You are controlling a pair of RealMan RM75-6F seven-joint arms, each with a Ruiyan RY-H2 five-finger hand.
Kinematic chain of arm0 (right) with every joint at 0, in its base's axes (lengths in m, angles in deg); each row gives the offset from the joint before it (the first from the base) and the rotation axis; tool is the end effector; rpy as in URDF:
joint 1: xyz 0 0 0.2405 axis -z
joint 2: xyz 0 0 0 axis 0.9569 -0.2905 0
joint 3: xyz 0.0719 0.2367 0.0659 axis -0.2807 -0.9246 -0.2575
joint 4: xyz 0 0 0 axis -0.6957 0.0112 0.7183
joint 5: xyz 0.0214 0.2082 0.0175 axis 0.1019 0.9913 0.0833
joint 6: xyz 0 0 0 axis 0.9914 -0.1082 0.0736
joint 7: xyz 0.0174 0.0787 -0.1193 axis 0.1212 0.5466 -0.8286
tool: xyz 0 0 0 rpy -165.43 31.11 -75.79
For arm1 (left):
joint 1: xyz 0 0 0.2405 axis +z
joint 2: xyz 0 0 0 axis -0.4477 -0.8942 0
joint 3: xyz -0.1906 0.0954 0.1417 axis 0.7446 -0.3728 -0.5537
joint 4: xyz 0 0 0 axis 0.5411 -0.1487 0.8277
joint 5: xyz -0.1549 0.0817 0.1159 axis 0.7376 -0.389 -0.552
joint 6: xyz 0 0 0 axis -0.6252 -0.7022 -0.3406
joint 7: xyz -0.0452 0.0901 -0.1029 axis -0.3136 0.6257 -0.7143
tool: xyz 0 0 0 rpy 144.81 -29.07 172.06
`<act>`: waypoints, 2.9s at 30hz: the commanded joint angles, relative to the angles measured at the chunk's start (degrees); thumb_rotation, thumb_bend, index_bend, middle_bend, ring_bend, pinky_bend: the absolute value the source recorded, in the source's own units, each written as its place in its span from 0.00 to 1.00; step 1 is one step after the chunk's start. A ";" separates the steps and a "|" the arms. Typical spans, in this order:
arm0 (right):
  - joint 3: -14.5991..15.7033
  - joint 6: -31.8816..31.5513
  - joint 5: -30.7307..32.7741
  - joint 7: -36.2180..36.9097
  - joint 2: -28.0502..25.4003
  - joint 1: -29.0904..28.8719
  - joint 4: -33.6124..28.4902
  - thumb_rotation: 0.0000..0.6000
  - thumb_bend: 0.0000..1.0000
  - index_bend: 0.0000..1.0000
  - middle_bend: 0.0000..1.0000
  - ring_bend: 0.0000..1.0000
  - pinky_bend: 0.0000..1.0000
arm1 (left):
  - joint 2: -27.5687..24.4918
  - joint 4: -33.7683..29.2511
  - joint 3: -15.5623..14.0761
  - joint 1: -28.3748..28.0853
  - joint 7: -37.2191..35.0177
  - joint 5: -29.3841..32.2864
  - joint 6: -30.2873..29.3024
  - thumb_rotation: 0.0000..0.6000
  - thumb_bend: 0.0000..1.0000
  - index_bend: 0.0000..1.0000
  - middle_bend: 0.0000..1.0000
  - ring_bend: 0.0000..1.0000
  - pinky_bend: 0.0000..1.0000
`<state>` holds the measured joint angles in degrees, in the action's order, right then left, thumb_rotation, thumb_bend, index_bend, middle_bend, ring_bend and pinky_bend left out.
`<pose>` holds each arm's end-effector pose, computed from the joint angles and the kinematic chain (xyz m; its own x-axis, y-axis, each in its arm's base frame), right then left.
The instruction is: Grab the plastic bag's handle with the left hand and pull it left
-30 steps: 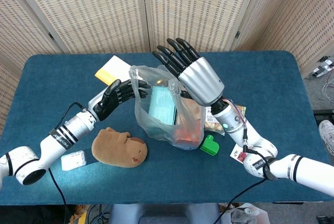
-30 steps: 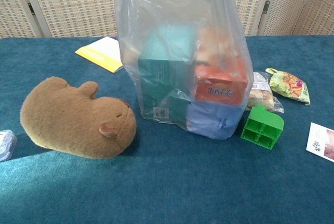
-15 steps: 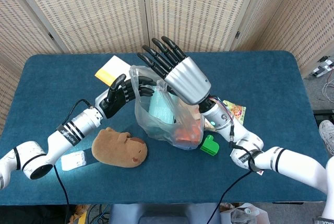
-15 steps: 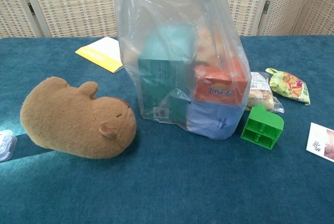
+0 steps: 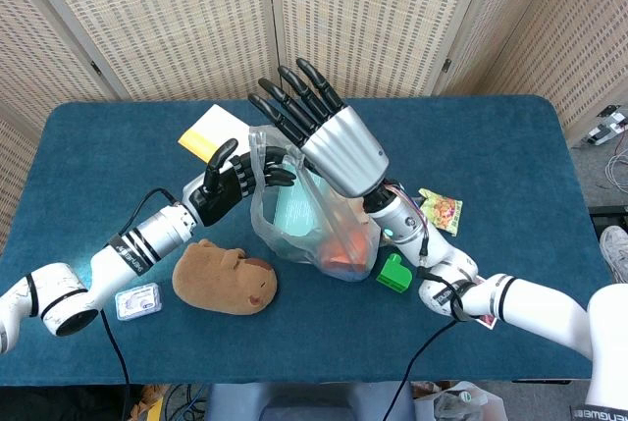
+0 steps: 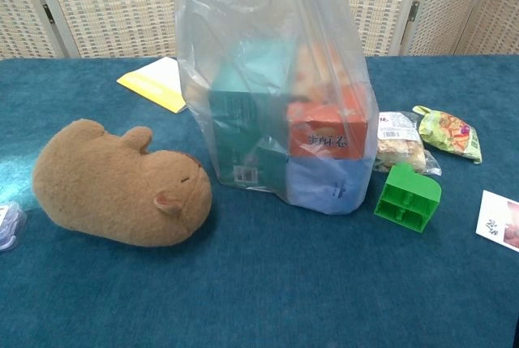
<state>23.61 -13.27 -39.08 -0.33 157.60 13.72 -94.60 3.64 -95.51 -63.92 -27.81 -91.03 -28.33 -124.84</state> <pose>0.0324 -0.3918 0.1154 0.1726 0.5220 0.8353 -0.5305 -0.6653 0.5254 -0.0333 0.3803 0.1186 -0.7028 0.7000 0.1267 0.4139 0.2575 0.8731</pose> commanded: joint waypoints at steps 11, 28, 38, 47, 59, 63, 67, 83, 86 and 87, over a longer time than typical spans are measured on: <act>-1.16 0.20 2.35 -2.11 0.28 -1.18 -2.13 1.00 0.08 0.02 0.08 0.00 0.01 | -1.42 0.43 -3.18 -2.47 -8.35 -4.98 -3.56 0.03 0.19 0.26 0.24 0.25 0.16; -2.22 -0.21 3.58 -3.84 0.00 -2.44 -4.82 1.00 0.05 0.01 0.08 0.00 0.00 | 0.00 0.49 -5.09 -7.09 -9.44 -3.30 -3.33 0.00 0.18 0.25 0.24 0.25 0.16; -2.09 -0.51 3.45 -3.95 0.22 -3.01 -5.11 1.00 0.04 0.01 0.08 0.00 0.00 | 0.50 0.28 -4.58 -8.62 -8.24 -0.89 -2.55 0.00 0.18 0.24 0.24 0.24 0.16; -1.84 -0.85 3.37 -3.68 0.01 -2.98 -5.32 1.00 0.02 0.00 0.08 0.00 0.00 | 0.49 -0.08 -3.78 -9.12 -9.18 0.77 -1.73 0.00 0.18 0.23 0.24 0.24 0.16; -1.17 -0.89 2.83 -5.66 -0.94 -2.71 -8.34 1.00 0.02 0.00 0.08 0.00 0.00 | 1.14 -0.42 -2.18 -9.73 -6.29 4.49 0.37 0.00 0.18 0.22 0.24 0.24 0.16; -0.72 -0.81 2.84 -7.00 -1.93 -2.01 -10.40 1.00 0.02 0.00 0.08 0.00 0.00 | 1.71 -0.76 -1.48 -9.30 -5.38 5.84 0.47 0.00 0.18 0.19 0.24 0.24 0.16; -0.07 -0.40 2.94 -8.63 -3.19 -1.17 -12.90 1.00 0.02 0.00 0.08 0.00 0.00 | 2.02 -0.87 -0.44 -8.95 -3.51 7.92 0.88 0.00 0.18 0.16 0.24 0.23 0.16; 3.22 0.28 2.95 -14.33 -11.39 4.98 -22.02 1.00 0.02 0.00 0.07 0.00 0.00 | 1.26 -3.76 4.52 -3.78 -6.25 10.34 -0.31 0.07 0.18 0.16 0.24 0.23 0.16; 3.75 -0.38 2.17 -13.48 -12.80 6.32 -23.22 1.00 0.02 0.00 0.07 0.00 0.00 | 0.95 -4.04 5.15 -3.12 -8.13 9.77 0.01 0.08 0.18 0.16 0.24 0.23 0.16; 3.86 -0.92 1.70 -13.18 -13.23 6.84 -23.54 1.00 0.02 0.00 0.07 0.00 0.00 | 0.89 -4.11 5.34 -2.94 -8.66 9.61 0.06 0.08 0.18 0.16 0.24 0.23 0.16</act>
<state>27.23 -13.66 -36.89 -13.89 144.81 20.00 -117.67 4.70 -99.41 -58.98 -31.14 -99.03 -18.40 -124.92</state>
